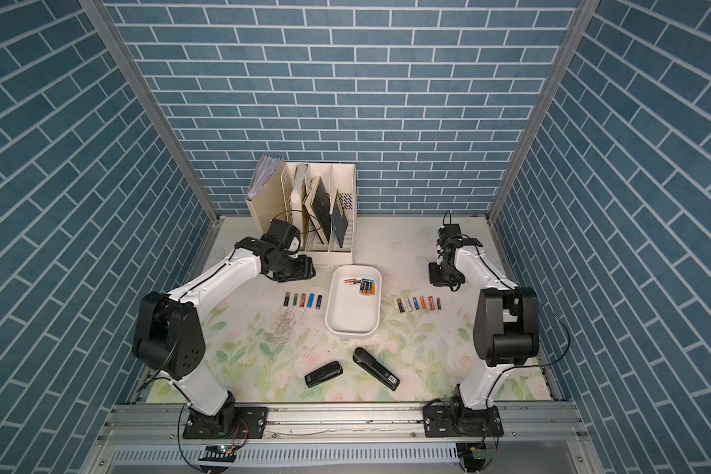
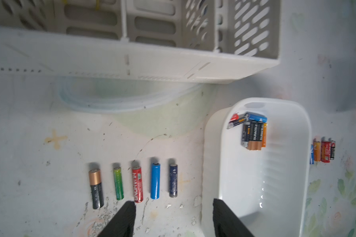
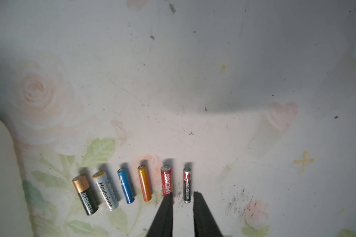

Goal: Take the batteries out of the storage box
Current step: Place the battery at the center of the board, then pick up the battery from the storage box.

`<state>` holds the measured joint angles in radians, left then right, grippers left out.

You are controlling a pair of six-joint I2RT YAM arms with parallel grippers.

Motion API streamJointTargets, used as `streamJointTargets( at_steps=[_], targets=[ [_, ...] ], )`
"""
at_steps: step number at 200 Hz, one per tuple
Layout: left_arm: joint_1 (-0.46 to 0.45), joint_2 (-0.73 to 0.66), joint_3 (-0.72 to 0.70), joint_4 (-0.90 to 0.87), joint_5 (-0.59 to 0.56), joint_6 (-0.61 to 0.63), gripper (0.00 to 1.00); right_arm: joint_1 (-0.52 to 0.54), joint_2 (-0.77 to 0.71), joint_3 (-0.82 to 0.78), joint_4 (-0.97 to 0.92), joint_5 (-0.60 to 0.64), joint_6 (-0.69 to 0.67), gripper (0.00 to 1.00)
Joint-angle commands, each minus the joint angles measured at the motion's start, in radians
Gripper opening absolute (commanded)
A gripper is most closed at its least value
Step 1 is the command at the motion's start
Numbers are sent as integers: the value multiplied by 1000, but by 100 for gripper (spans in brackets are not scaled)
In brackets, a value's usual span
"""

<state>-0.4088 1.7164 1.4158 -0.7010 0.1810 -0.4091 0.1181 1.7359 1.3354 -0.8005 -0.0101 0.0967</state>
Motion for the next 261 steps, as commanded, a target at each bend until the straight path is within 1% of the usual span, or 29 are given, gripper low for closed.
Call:
streamJointTargets(
  at_steps=[1,15,40,43,51,68,99,162,214,235,261],
  targets=[
    [-80,39,77,-38,-136,-52,65,12,-39,32,-41,-43,7,22],
    [-135,77,124,-40,-178,-77,65,26,-44,42,-40,-58,12,22],
    [-211,158,182,-25,-196,-120,65,63,-44,51,-32,-60,24,22],
    [-221,168,189,-23,-198,-125,65,67,-43,51,-30,-87,26,22],
    [-245,196,206,-21,-212,-132,64,77,-42,52,-26,-99,28,22],
    [-285,256,249,-26,-234,-143,63,99,-39,53,-17,-112,33,22],
    [-338,359,333,-50,-265,-152,57,130,-26,54,-6,-124,35,22],
    [-377,495,421,-61,-272,-160,53,155,-12,47,3,-133,34,22],
    [-381,556,457,-62,-288,-156,46,157,-13,43,0,-133,31,22],
    [-381,573,469,-57,-284,-154,46,156,-12,46,-3,-133,31,22],
    [-381,595,485,-58,-275,-151,41,156,-10,49,-6,-130,29,22]
  ],
)
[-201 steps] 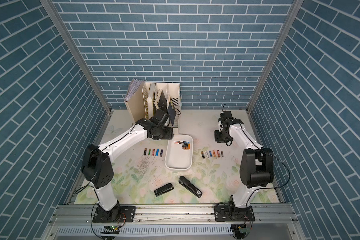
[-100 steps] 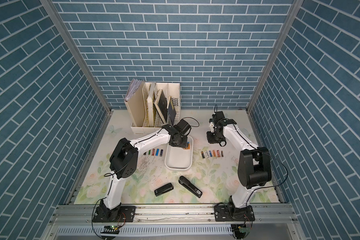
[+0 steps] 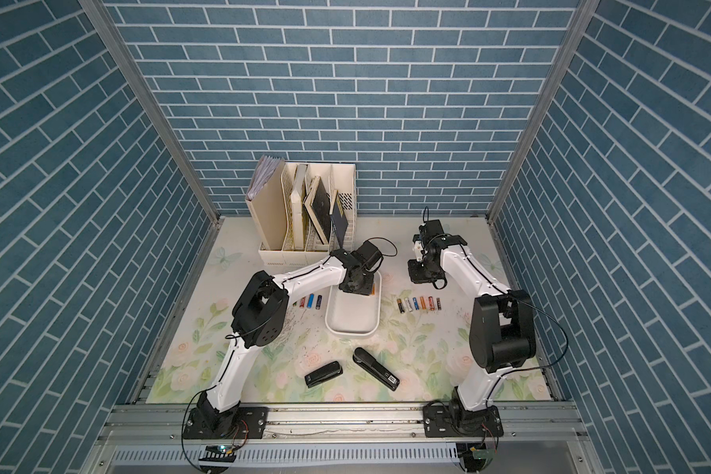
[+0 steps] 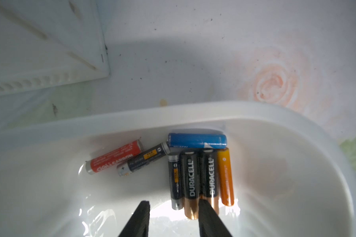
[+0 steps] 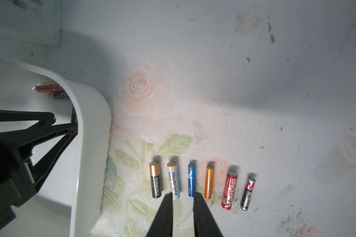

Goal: Take the batteries out of the storage box
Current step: Pick up the battery from the storage box.

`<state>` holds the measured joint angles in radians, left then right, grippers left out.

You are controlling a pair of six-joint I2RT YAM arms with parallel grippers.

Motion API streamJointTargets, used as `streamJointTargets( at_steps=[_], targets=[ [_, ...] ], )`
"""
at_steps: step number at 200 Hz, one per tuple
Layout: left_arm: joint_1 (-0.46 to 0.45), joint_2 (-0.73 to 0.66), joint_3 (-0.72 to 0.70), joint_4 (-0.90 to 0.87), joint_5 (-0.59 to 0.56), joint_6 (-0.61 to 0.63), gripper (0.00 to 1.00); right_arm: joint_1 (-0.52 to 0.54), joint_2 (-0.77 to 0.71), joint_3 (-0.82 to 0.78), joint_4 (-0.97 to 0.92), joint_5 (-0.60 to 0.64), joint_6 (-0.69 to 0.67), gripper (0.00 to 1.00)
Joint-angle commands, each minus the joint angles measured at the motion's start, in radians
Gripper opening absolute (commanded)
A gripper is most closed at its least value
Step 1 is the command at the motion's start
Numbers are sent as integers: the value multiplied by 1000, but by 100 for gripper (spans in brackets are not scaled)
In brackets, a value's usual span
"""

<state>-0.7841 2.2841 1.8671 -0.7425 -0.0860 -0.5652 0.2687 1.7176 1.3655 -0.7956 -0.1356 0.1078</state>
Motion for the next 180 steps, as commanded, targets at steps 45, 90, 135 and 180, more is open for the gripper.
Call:
streamJointTargets(
  at_steps=[45,90,135,180],
  targets=[
    [-6,59,74,-55,-30,21,37,6,13,24,-17,-3,18,22],
    [-6,76,112,-125,-94,39,34,6,18,31,-22,-3,17,22],
    [-6,83,113,-109,-60,44,32,9,23,42,-26,-2,18,22],
    [-7,95,122,-113,-52,47,30,10,23,39,-27,-2,20,22]
  ],
)
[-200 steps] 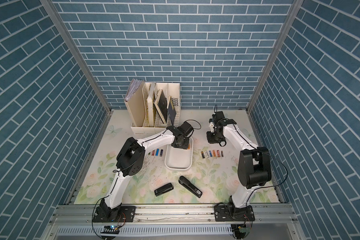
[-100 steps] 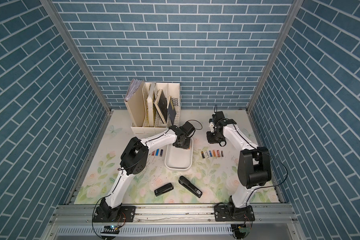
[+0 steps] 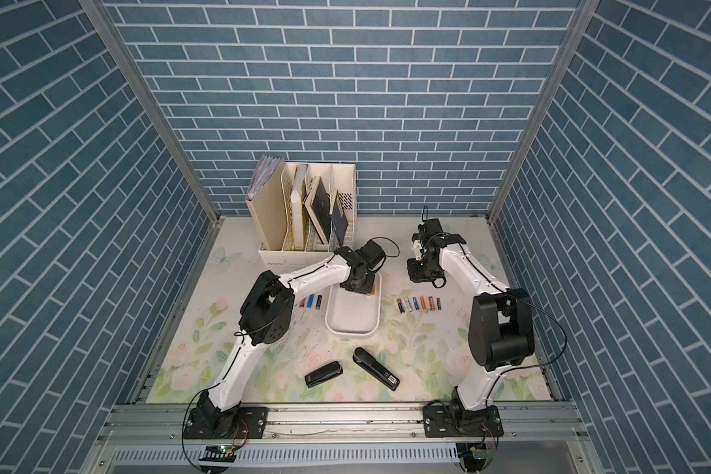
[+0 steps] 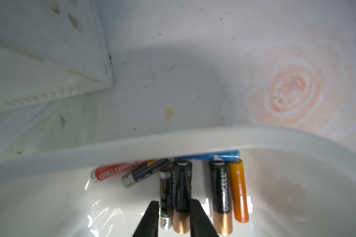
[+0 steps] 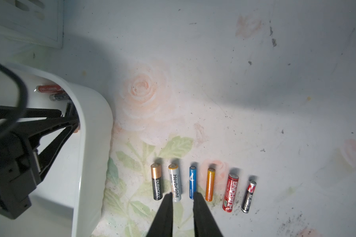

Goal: Take the batteries out of the storage box
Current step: Pick up the battery from the storage box.

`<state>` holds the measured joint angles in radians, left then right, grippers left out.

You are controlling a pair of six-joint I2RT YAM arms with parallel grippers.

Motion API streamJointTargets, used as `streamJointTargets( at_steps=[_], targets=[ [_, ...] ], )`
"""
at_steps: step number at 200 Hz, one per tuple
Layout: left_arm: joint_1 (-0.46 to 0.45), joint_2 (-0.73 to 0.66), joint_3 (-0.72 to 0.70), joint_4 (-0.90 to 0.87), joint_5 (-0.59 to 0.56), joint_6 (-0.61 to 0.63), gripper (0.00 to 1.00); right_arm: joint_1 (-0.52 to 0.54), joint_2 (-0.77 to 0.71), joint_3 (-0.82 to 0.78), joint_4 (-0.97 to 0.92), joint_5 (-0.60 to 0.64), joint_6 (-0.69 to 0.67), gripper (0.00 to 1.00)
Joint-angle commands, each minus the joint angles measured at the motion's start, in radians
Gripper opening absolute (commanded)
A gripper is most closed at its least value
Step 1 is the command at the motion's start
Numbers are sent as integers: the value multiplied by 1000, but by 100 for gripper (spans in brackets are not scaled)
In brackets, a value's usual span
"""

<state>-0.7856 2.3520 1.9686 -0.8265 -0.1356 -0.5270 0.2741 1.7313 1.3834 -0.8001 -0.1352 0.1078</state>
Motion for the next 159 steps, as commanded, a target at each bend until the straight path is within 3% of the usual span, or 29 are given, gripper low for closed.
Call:
streamJointTargets(
  at_steps=[1,80,159],
  targets=[
    [-6,27,20,-28,-2,9,30,5,10,22,-22,-2,20,22],
    [-12,27,23,-20,13,18,27,10,17,27,-22,-4,20,22],
    [-33,55,77,-96,-46,27,27,14,22,34,-24,-7,21,22]
  ],
)
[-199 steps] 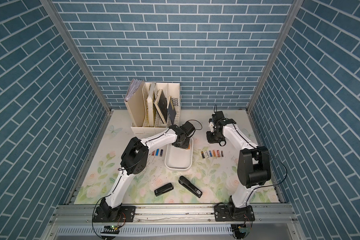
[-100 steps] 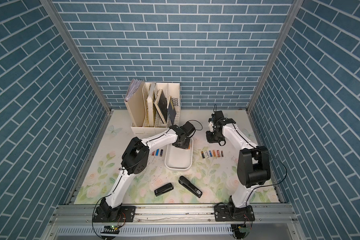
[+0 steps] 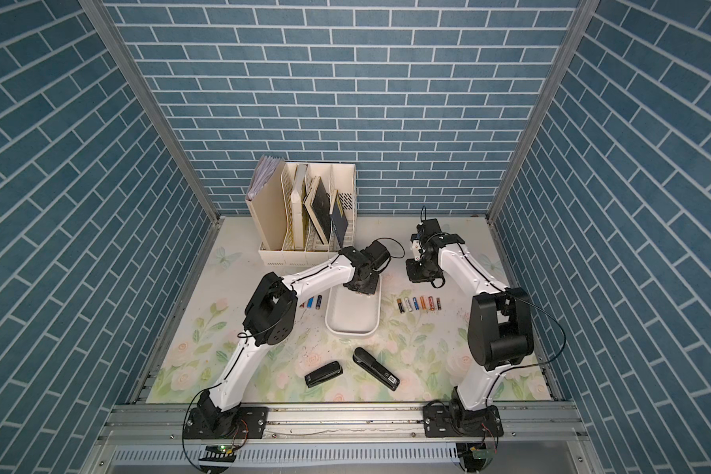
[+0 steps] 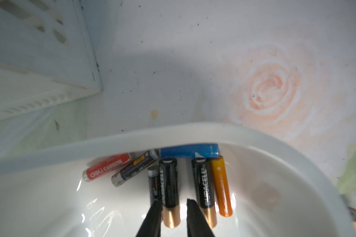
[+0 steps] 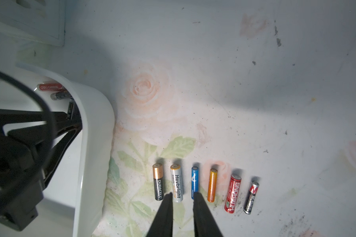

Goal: Take the batteries out of the storage box
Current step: Pick up the battery from the storage box.

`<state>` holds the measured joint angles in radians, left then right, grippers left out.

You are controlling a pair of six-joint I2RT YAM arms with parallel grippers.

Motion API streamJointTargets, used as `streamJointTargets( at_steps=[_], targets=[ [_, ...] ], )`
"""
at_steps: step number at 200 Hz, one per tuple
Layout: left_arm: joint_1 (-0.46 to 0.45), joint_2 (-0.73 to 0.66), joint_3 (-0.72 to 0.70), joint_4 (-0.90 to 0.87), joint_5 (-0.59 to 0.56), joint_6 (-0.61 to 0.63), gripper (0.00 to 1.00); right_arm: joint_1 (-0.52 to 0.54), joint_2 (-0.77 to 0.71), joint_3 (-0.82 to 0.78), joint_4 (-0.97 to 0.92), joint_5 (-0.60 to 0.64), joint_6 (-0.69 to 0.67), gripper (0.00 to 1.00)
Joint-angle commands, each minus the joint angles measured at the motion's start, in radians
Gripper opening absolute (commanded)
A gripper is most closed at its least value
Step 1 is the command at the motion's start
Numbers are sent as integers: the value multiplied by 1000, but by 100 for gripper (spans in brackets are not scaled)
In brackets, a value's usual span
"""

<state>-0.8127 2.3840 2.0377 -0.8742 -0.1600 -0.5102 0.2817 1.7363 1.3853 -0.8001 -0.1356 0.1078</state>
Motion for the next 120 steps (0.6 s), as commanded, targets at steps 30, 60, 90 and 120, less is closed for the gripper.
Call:
streamJointTargets(
  at_steps=[30,60,90,120],
  targets=[
    [-6,32,7,-39,0,11,26,6,17,35,-26,-4,20,22],
    [-5,39,4,-28,23,12,25,6,19,34,-28,-2,20,22],
    [-3,48,-4,-16,48,14,25,6,21,30,-24,-2,20,22],
    [1,52,-9,-7,80,19,23,6,22,33,-25,-1,20,22]
  ],
)
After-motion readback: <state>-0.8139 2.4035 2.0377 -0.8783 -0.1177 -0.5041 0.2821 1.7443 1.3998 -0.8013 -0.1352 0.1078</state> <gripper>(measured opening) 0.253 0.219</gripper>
